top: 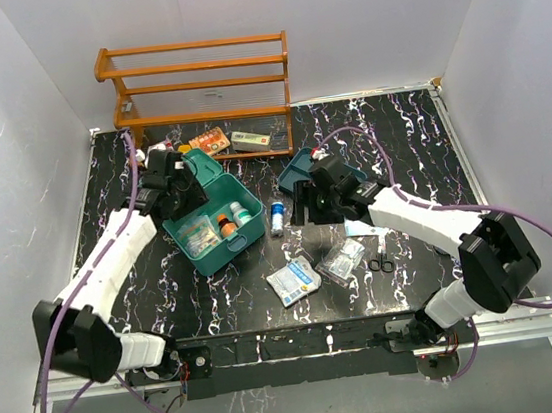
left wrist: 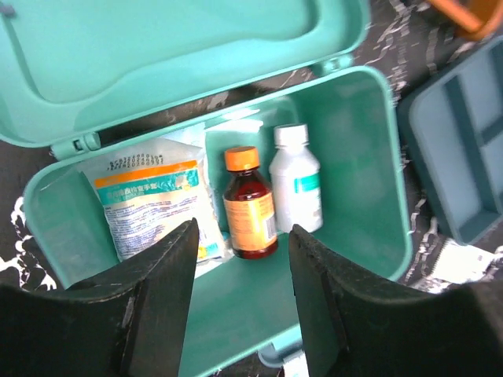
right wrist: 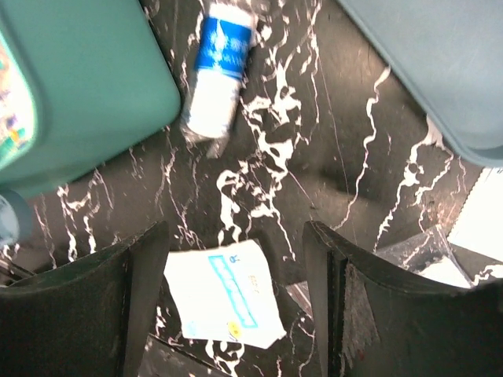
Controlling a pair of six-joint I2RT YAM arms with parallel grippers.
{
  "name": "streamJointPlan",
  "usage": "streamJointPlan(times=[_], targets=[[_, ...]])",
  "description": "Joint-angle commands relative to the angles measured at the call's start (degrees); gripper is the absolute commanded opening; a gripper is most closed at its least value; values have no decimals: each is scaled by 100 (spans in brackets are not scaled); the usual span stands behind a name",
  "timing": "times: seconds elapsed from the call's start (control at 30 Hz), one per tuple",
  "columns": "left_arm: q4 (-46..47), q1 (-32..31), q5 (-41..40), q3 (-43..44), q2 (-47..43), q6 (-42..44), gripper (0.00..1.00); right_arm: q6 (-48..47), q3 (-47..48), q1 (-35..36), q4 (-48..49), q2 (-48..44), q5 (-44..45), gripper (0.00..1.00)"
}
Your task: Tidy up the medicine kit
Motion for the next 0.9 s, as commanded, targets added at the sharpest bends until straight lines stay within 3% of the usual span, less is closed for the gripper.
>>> streamJointPlan(times=[0.0, 0.33, 0.63, 0.87], targets=[[223, 0, -23, 162, -768, 444, 50, -208, -341, 9, -162, -216, -449, 66], [885, 8, 15, -166, -1991, 1790, 57, -321, -995, 81, -154, -290, -1545, 60], [1110, 12, 648, -285, -2268, 2004, 65, -711, -1178, 189, -135, -19, -2073, 53], [1170, 5, 1036, -278, -2254, 1953, 65, -1181, -918, 195, -153, 557, -2428, 45]])
